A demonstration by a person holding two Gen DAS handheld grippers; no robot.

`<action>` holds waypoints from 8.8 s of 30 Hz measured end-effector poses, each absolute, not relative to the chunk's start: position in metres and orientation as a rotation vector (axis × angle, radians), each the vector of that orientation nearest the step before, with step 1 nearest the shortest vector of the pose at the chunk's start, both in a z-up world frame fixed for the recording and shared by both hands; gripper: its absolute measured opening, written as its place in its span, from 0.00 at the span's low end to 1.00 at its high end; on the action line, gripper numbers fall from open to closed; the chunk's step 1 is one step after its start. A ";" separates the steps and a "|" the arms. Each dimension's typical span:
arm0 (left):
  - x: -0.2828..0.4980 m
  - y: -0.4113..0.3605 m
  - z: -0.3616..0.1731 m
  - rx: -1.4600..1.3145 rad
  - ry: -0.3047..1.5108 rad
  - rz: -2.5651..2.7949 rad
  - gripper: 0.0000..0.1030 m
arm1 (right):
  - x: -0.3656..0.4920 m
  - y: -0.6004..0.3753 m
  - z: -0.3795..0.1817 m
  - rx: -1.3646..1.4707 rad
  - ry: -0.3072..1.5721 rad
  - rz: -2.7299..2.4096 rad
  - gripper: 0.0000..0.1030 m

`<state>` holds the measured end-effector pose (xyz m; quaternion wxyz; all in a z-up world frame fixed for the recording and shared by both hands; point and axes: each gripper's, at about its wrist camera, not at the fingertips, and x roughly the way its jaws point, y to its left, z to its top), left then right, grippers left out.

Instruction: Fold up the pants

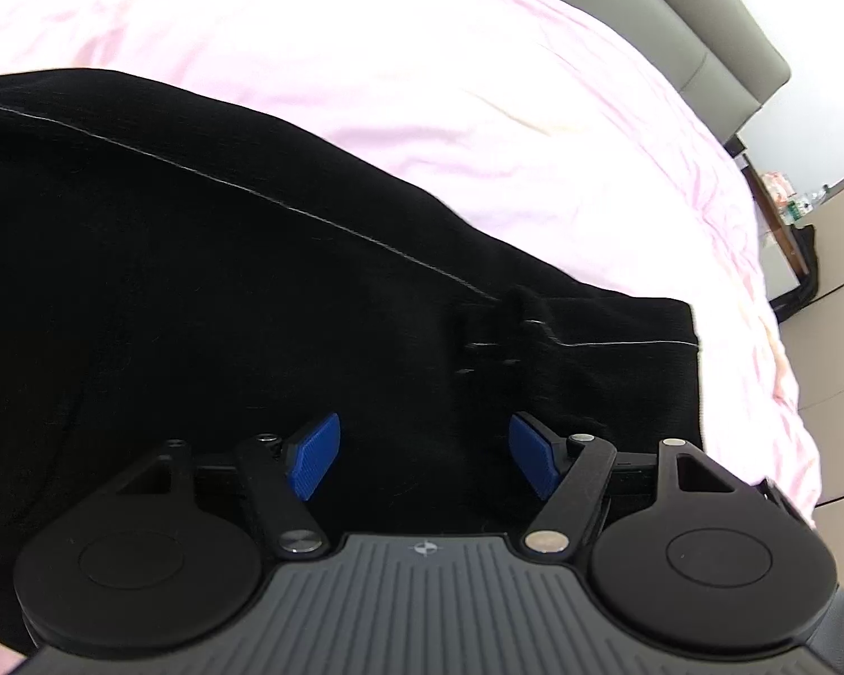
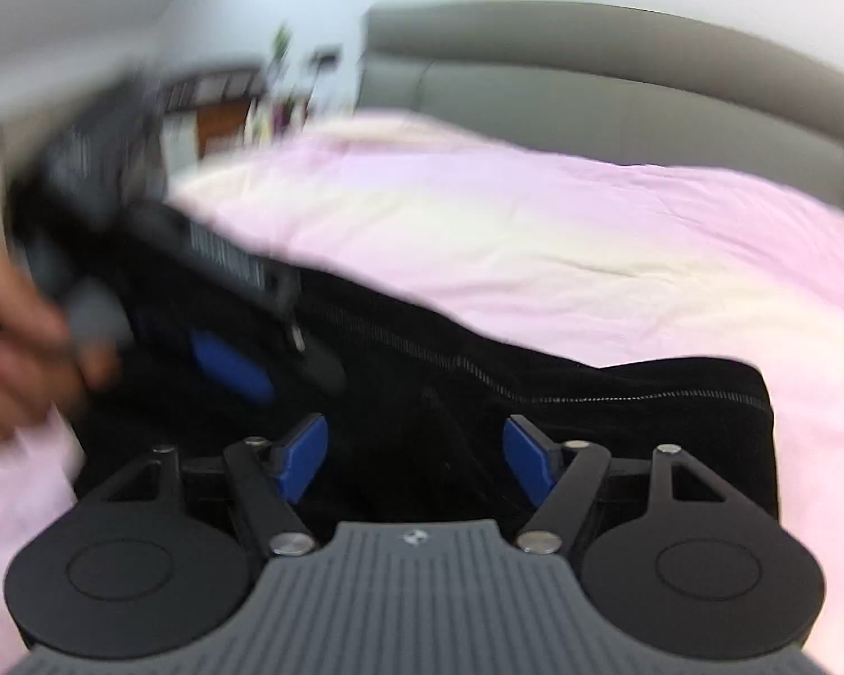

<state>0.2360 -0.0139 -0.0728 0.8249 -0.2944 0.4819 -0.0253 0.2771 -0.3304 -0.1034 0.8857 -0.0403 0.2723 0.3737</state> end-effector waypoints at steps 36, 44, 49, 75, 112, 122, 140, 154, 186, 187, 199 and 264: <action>0.083 0.182 -0.026 -0.753 0.706 0.341 0.87 | 0.282 -0.283 -0.136 -0.104 0.501 0.675 0.23; 0.029 0.261 -0.078 -0.940 0.642 0.484 0.87 | 0.217 -0.163 -0.120 -0.128 0.621 0.774 0.24; 0.037 0.279 -0.114 -1.065 0.619 0.362 0.87 | 0.189 -0.082 -0.129 -0.113 0.669 0.822 0.24; 0.121 0.056 -0.019 -0.033 0.473 0.085 0.44 | 0.161 -0.228 -0.083 0.167 0.501 0.471 0.45; 0.099 0.150 -0.133 -0.785 0.831 -0.057 0.92 | 0.258 -0.190 -0.147 0.179 0.886 0.575 0.61; 0.104 0.149 -0.132 -0.809 0.825 -0.052 0.93 | 0.245 -0.216 -0.122 0.353 0.926 0.821 0.11; 0.107 0.125 -0.137 -0.727 0.844 -0.051 0.81 | 0.238 -0.254 -0.128 0.340 0.891 0.563 0.32; 0.111 0.127 -0.135 -0.772 0.870 -0.023 0.80 | 0.230 -0.443 -0.108 0.578 0.692 0.105 0.63; 0.087 0.130 -0.160 -1.152 0.773 0.024 0.73 | 0.262 -0.489 -0.199 1.074 0.801 0.029 0.72; 0.085 0.130 -0.160 -1.150 0.771 0.018 0.73 | 0.263 -0.489 -0.200 1.074 0.800 0.031 0.72; 0.101 0.109 -0.148 -1.065 0.792 0.039 0.76 | 0.272 -0.469 -0.200 0.930 0.829 0.067 0.76; 0.104 0.020 -0.084 -0.125 0.952 0.247 0.87 | 0.244 -0.440 -0.178 0.710 1.023 0.146 0.55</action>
